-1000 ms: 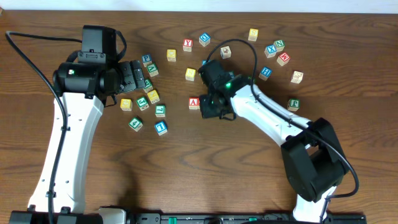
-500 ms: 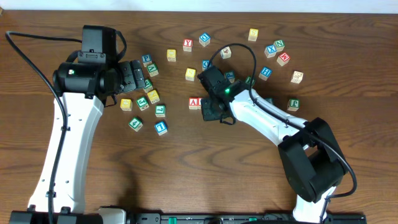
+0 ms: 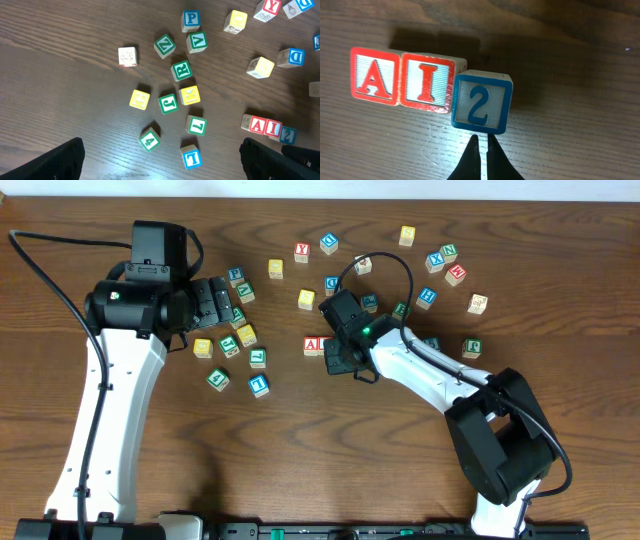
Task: Spell out AI2
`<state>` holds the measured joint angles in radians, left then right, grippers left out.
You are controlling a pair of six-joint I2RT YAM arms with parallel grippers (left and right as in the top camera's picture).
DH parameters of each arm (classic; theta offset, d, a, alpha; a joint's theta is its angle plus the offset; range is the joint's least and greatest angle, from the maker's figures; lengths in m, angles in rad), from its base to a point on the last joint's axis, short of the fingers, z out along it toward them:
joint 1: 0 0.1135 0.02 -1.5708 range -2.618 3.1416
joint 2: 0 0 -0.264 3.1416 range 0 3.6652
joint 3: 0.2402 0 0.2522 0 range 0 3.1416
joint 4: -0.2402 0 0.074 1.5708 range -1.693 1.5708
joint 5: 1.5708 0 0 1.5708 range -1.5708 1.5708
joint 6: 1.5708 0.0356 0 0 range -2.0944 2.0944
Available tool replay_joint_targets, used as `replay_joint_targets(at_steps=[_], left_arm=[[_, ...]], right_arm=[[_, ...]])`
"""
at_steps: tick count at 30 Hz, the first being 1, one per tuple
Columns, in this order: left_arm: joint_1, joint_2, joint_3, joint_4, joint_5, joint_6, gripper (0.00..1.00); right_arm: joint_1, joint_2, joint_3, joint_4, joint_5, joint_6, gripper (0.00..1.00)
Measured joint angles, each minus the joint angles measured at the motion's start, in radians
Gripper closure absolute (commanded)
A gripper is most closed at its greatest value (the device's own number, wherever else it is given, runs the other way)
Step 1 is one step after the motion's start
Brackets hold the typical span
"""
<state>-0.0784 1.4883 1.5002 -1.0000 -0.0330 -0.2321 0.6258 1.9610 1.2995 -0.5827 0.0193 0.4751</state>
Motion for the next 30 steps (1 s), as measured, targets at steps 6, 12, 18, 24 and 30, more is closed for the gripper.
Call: replay_joint_targets(at_steps=[6, 12, 18, 24, 30], left_arm=[[0.000, 0.000, 0.000, 0.000, 0.000, 0.000, 0.02], [0.000, 0.000, 0.000, 0.000, 0.000, 0.000, 0.02], [0.000, 0.000, 0.000, 0.000, 0.000, 0.000, 0.02], [0.000, 0.000, 0.000, 0.000, 0.000, 0.000, 0.02], [0.000, 0.000, 0.000, 0.000, 0.000, 0.000, 0.02]], right_arm=[[0.000, 0.000, -0.008, 0.016, 0.000, 0.000, 0.99], [0.000, 0.000, -0.013, 0.027, 0.000, 0.000, 0.99], [0.000, 0.000, -0.022, 0.054, 0.000, 0.000, 0.99], [0.000, 0.000, -0.027, 0.059, 0.000, 0.000, 0.99], [0.000, 0.000, -0.027, 0.074, 0.000, 0.000, 0.99]])
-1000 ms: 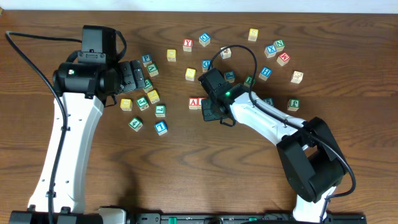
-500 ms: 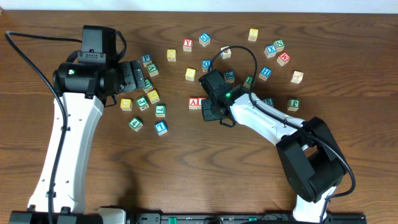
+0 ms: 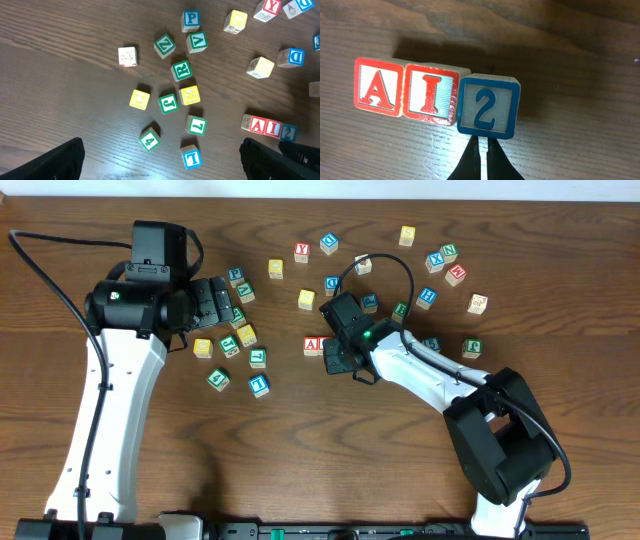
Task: Spell out AI2
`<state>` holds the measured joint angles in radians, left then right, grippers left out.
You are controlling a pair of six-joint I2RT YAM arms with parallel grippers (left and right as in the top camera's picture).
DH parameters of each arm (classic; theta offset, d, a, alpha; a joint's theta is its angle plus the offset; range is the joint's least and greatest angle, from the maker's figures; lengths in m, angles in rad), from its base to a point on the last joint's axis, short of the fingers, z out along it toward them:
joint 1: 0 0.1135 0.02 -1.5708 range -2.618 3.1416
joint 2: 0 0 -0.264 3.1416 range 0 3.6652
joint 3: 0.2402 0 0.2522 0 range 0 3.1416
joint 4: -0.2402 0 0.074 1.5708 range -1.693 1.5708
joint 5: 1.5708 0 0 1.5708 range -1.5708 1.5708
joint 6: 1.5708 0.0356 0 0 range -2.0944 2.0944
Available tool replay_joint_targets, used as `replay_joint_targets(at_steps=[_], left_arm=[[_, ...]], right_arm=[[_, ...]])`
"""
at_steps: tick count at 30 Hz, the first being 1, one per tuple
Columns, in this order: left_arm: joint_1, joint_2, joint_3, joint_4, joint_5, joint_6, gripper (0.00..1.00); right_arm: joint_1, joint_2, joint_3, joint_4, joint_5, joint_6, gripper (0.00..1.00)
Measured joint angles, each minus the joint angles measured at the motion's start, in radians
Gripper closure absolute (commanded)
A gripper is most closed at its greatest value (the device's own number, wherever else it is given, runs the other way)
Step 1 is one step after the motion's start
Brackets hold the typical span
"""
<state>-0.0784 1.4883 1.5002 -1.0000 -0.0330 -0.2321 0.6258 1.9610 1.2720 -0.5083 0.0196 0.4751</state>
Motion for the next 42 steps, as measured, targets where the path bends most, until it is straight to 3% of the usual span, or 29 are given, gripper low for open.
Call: replay_joint_targets(at_steps=[15, 24, 42], left_arm=[[0.000, 0.000, 0.000, 0.000, 0.000, 0.000, 0.02], [0.000, 0.000, 0.000, 0.000, 0.000, 0.000, 0.02], [0.000, 0.000, 0.000, 0.000, 0.000, 0.000, 0.02]], right_arm=[[0.000, -0.006, 0.000, 0.022, -0.001, -0.001, 0.99], [-0.056, -0.119, -0.005, 0.055, 0.021, -0.001, 0.99], [-0.072, -0.013, -0.006, 0.219, 0.087, -0.011, 0.99]])
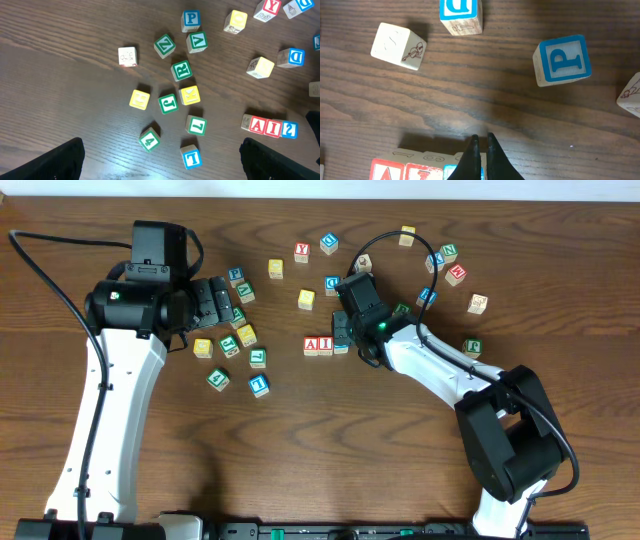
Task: Spell out AI2
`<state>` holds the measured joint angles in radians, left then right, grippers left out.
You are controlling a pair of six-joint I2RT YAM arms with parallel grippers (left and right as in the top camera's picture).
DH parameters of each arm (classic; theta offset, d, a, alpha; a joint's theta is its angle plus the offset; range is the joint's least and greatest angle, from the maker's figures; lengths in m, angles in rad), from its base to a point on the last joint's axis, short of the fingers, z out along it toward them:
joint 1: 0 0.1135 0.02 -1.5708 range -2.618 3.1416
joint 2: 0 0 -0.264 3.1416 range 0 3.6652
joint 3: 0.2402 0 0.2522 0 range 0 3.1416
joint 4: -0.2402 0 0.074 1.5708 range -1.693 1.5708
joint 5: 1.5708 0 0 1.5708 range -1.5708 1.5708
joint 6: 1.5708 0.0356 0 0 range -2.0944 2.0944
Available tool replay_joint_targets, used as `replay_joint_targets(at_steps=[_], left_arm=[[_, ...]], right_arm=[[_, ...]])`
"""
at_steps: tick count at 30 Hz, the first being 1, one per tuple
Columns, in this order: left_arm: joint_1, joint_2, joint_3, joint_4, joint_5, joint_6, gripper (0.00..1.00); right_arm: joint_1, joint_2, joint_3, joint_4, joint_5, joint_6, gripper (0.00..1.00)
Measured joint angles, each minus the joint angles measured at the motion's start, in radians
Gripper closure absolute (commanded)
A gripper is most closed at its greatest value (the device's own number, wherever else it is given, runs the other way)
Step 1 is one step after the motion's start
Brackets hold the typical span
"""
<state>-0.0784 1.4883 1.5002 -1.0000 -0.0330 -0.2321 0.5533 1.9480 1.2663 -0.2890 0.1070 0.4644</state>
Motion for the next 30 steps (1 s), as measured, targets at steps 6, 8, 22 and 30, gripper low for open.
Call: replay_joint_targets(at_steps=[6, 8, 22, 30], left_arm=[[0.000, 0.000, 0.000, 0.000, 0.000, 0.000, 0.02], [0.000, 0.000, 0.000, 0.000, 0.000, 0.000, 0.02], [0.000, 0.000, 0.000, 0.000, 0.000, 0.000, 0.02], [0.000, 0.000, 0.000, 0.000, 0.000, 0.000, 0.02]], right_arm=[[0.000, 0.027, 0.000, 0.032, 0.002, -0.002, 0.99], [0.000, 0.040, 0.000, 0.033, 0.002, -0.002, 0.99], [0.000, 0.047, 0.000, 0.024, -0.004, -0.002, 0.99], [0.000, 0.047, 0.000, 0.009, -0.007, -0.002, 0.99]])
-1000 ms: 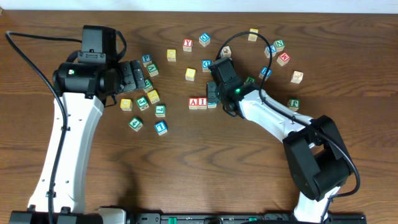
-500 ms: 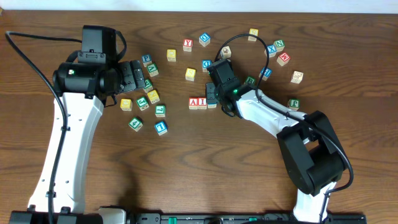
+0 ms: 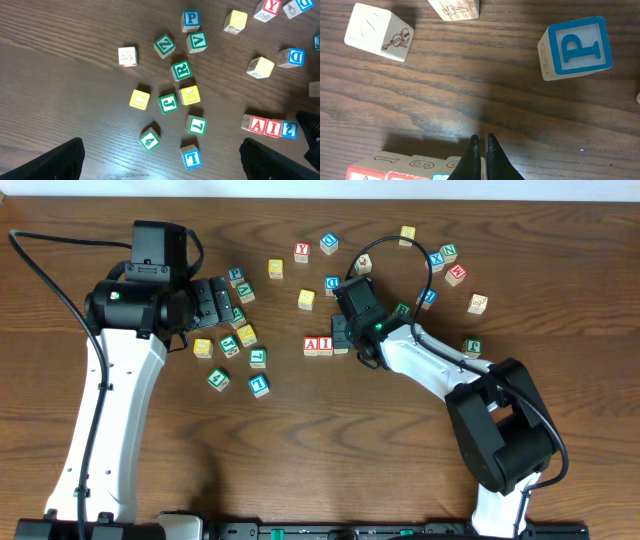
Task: Spell out AI2
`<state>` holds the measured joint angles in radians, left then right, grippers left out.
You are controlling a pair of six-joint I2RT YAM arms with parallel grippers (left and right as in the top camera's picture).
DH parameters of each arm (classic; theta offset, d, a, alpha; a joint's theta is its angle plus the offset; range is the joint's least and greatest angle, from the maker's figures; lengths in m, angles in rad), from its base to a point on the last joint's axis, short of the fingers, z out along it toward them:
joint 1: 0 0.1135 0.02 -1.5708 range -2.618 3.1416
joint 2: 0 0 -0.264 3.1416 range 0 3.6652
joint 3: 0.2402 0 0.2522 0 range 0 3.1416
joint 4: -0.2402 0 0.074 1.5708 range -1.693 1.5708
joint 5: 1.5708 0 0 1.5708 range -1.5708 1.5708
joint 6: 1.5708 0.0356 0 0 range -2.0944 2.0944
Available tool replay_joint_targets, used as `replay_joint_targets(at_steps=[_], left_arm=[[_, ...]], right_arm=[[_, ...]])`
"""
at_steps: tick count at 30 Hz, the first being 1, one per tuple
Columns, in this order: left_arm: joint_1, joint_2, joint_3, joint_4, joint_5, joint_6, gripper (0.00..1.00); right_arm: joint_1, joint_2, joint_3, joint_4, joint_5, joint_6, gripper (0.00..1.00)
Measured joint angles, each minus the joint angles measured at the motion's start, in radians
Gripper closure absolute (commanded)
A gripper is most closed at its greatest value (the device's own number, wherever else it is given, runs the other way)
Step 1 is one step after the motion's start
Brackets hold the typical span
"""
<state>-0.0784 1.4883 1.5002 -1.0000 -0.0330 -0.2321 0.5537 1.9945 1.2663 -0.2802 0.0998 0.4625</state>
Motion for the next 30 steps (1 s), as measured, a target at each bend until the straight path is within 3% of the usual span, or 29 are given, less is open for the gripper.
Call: replay_joint_targets(at_steps=[30], left_arm=[[0.000, 0.000, 0.000, 0.000, 0.000, 0.000, 0.02]], right_arm=[[0.000, 0.000, 0.000, -0.002, -0.029, -0.005, 0.96]])
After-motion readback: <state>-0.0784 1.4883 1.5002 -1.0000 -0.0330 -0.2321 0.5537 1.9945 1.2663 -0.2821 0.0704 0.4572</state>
